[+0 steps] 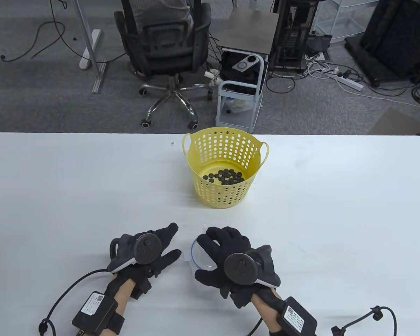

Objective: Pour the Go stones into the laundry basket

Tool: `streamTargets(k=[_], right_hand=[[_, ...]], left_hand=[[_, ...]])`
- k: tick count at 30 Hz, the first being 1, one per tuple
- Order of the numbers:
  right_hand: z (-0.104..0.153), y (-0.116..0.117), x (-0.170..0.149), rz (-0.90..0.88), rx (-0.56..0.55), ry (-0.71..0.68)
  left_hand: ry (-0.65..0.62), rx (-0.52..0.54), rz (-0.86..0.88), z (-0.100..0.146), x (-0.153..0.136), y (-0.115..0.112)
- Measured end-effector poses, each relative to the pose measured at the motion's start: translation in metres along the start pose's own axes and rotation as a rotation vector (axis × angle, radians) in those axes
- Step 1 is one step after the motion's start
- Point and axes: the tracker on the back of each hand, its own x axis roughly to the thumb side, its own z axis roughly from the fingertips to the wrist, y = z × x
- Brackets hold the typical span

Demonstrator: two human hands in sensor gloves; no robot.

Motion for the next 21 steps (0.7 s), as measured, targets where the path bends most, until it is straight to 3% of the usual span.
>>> streamTargets(k=[4,13,17,21], right_hand=[[0.002,0.002,0.000,0.002,0.000,-0.007],[0.011,-0.009,-0.017,-0.136,-0.105,0.053],[0.021,-0.011,-0.045,-0.319,-0.196,0.274],[0.028,-0.003,-0.071,-0.589,-0.189,0.481]], left_hand=[[0.042,0.130,0.106,0.005,-0.003,0.009],[0.121,0.255,0.385,0.016,0.004,0.018],[0.206,0.215,0.581,0.021,0.011,0.017],[0.209,0.088,0.651,0.023,0.021,0.013]])
